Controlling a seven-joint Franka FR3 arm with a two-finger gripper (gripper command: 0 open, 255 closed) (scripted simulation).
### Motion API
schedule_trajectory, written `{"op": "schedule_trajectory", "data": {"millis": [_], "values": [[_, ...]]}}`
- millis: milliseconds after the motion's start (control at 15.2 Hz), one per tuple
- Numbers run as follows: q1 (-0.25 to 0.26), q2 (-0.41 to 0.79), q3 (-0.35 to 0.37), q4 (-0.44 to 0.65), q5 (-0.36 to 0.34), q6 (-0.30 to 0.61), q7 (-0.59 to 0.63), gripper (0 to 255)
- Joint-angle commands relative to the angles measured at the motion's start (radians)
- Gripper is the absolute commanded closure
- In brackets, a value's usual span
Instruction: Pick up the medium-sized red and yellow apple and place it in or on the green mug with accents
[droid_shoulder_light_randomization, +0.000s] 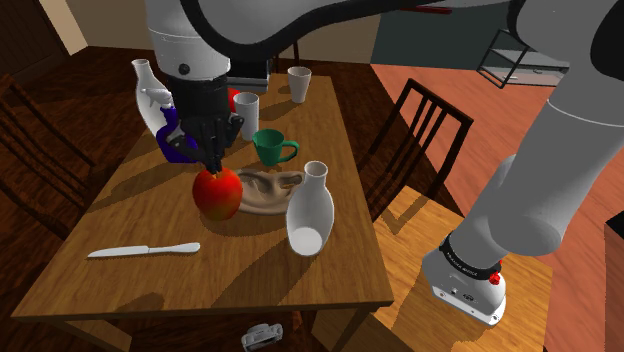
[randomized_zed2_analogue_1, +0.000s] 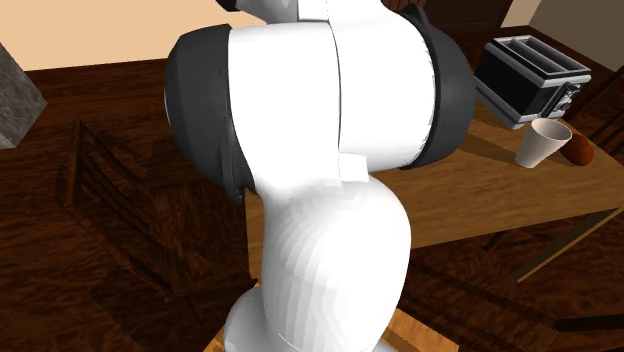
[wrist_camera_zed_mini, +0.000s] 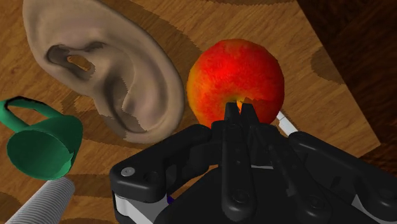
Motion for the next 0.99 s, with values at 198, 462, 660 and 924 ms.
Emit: {"op": "schedule_trajectory", "data": {"millis": [198,462,660,924], "values": [[0.002,0.0,0.002,0.068,0.0,-0.068,0.003,255],[0.005,0.005,0.003,0.121,-0.003,-0.117,0.006,255],[-0.039,-0.021,-0.026,0.119,0.016,-0.138,-0.068,255],[-0.093,-0.038,-0.066,0.135,0.031,-0.172,-0.162,255]]}}
